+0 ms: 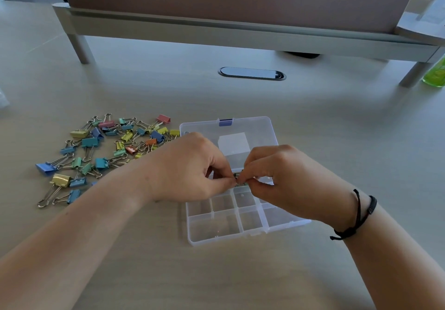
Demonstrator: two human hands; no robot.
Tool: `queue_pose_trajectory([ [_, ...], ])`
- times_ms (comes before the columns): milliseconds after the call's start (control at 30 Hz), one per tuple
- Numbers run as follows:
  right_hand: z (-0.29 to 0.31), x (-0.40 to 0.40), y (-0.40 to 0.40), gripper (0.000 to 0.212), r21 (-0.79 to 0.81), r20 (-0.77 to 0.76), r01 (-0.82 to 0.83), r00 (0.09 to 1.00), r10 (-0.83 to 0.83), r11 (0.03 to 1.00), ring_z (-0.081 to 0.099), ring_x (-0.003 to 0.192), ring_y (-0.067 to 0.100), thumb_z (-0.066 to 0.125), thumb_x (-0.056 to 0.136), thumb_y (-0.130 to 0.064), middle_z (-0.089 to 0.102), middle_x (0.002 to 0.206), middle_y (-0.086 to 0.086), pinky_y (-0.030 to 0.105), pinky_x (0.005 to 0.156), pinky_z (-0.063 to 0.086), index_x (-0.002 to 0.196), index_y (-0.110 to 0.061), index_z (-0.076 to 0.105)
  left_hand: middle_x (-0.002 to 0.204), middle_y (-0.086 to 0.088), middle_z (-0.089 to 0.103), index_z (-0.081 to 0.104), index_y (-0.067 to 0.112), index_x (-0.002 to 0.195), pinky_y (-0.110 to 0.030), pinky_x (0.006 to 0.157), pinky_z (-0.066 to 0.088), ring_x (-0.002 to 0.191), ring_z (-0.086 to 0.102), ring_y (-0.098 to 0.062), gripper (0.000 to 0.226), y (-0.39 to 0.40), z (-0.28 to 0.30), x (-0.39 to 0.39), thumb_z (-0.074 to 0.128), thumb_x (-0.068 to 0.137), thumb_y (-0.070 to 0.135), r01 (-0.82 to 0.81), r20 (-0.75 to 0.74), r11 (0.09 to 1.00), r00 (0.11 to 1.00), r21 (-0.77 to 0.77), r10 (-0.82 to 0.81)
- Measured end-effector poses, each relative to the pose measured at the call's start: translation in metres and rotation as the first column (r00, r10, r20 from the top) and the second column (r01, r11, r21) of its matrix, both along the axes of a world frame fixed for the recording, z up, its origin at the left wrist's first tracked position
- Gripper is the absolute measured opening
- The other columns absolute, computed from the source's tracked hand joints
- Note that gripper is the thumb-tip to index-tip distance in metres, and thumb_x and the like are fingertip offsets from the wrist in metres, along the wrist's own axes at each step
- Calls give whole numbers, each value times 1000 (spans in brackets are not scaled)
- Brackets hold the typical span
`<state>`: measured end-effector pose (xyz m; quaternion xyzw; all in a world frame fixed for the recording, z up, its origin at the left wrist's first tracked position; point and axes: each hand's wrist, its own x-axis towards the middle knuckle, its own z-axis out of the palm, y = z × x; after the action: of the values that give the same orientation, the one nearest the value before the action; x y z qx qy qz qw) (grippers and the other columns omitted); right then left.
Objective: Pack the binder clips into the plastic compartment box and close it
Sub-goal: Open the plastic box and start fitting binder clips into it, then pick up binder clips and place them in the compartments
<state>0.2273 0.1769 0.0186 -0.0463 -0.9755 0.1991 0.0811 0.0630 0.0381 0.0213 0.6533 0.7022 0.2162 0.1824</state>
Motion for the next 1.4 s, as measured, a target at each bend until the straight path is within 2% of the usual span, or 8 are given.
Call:
queue_pose_trajectory([
  [133, -1, -1, -5, 23, 99, 21, 4, 1000, -6, 995, 59, 73, 13, 62, 85, -11, 65, 89, -10, 32, 64, 52, 94, -26, 78, 72, 16, 69, 79, 30, 87, -28, 61, 49, 69, 62, -11, 10, 1, -2, 0, 71, 87, 35, 18, -27, 999, 999, 37, -17],
  [267, 1, 1, 0, 21, 71, 40, 13, 999, -16, 997, 60, 78, 9, 62, 91, -15, 62, 95, -15, 27, 69, 50, 99, -28, 77, 71, 21, 68, 79, 30, 86, -17, 60, 46, 70, 62, -6, 9, 2, -2, 0, 72, 86, 35, 9, -38, 999, 999, 36, -8],
  [467, -4, 1, 9, 13, -27, 70, 31, 997, -29, 999, 51, 79, -3, 71, 87, -27, 56, 91, -19, 8, 66, 36, 97, -33, 78, 73, 22, 68, 78, 32, 84, -16, 60, 45, 71, 62, -5, 9, 2, -3, -1, 74, 84, 40, -7, -39, 1000, 999, 29, 8],
  [733, -8, 0, 7, 12, -67, 50, 102, 994, -99, 993, 55, 79, 5, 72, 82, -32, 58, 83, -18, 13, 63, 41, 92, -37, 76, 80, 21, 67, 77, 37, 95, -28, 69, 51, 77, 60, -5, 12, -1, -4, -7, 73, 85, 41, -33, -128, 999, 991, 6, 34],
  [1000, -6, -1, 1, 6, 0, 67, 149, 987, -149, 989, 57, 71, 6, 68, 85, -39, 58, 75, -16, 30, 65, 52, 89, -38, 73, 94, 24, 65, 72, 39, 115, -21, 77, 48, 86, 56, 0, 24, -8, 4, -6, 64, 92, 40, -34, -217, 999, 976, -2, 33],
  [1100, 0, 1, 0, 13, 67, 73, 178, 980, -183, 982, 57, 68, 4, 62, 83, -51, 56, 74, -20, 29, 63, 53, 86, -41, 70, 95, 23, 69, 71, 39, 116, -20, 75, 50, 85, 63, -1, 25, -29, 12, -23, 66, 91, 38, -102, -135, 995, 985, 23, 104],
  [1267, 16, -21, -19, 22, 113, 87, 155, 982, -165, 981, 58, 70, 2, 54, 81, -58, 57, 75, -20, 23, 62, 51, 84, -41, 69, 70, 17, 65, 75, 37, 106, -11, 57, 39, 64, 58, 3, 20, -77, 16, -83, 74, 87, 29, -383, -53, 913, 918, 142, 394],
  [1400, 25, -73, -51, 19, 94, 77, 47, 996, -54, 994, 56, 76, 0, 61, 86, -52, 54, 83, -22, 12, 65, 43, 102, -42, 66, 88, 14, 69, 73, 32, 111, -15, 66, 42, 74, 59, 2, 23, -102, 7, -133, 71, 89, 25, -510, -127, 842, 837, 174, 533],
])
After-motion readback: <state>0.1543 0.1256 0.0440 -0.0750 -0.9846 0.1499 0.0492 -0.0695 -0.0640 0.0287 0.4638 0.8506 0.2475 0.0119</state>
